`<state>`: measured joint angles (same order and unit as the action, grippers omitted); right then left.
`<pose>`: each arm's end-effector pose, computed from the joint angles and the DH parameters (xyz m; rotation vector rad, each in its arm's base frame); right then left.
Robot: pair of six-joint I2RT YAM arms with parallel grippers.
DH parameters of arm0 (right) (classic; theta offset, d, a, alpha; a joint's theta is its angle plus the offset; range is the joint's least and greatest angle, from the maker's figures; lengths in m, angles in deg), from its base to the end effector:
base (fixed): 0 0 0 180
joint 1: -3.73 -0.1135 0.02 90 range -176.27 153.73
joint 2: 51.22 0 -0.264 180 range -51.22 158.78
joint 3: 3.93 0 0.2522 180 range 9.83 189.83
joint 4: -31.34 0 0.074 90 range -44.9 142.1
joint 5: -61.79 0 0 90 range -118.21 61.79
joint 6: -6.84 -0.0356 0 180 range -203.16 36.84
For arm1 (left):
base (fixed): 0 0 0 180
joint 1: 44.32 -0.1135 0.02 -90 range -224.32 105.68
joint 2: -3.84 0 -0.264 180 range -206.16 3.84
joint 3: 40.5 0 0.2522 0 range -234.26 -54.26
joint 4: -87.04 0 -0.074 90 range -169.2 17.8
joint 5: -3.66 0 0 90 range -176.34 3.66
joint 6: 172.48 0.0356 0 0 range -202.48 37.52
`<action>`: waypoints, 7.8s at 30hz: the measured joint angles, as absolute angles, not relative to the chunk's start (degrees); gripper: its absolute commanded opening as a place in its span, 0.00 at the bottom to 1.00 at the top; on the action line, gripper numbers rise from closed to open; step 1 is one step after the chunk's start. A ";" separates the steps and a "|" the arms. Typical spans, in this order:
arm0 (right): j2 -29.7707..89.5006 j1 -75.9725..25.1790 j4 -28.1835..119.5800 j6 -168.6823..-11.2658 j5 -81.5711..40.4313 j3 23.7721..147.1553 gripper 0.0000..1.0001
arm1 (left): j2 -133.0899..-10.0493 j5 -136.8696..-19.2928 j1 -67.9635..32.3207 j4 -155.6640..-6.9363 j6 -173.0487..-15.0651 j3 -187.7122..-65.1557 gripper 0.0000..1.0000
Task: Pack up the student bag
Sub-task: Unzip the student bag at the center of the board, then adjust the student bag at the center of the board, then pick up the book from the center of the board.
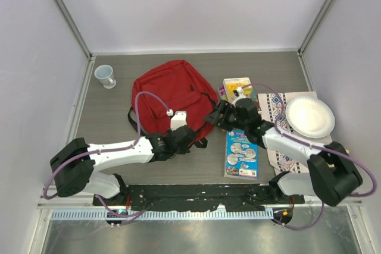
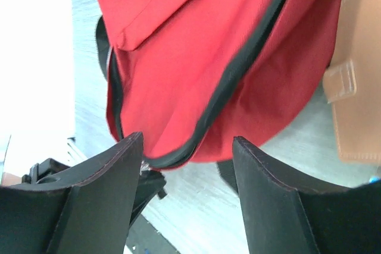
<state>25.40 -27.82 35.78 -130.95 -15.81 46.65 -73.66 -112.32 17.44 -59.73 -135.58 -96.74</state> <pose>0.2340 0.1526 0.2044 0.1809 2.2655 1.0176 0.1365 -0.2212 0.1935 0.0045 2.4216 -0.3518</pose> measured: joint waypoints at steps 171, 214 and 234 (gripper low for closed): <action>-12.06 -10.01 59.08 -134.32 -31.85 22.45 0.90 | -90.27 -107.45 20.50 -57.04 -130.29 -112.79 1.00; -10.35 -10.01 56.96 -132.48 -25.03 22.26 0.87 | -94.53 -96.01 24.34 -72.85 -137.04 -110.54 0.96; -11.21 -9.50 58.51 -130.12 -23.30 22.26 0.72 | -99.97 -91.88 24.17 -83.14 -140.52 -111.72 0.72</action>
<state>-11.21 -9.50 58.51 -130.12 -23.30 22.26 -99.97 -91.88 24.17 -83.14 -140.52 -111.72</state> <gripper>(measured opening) 0.748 0.733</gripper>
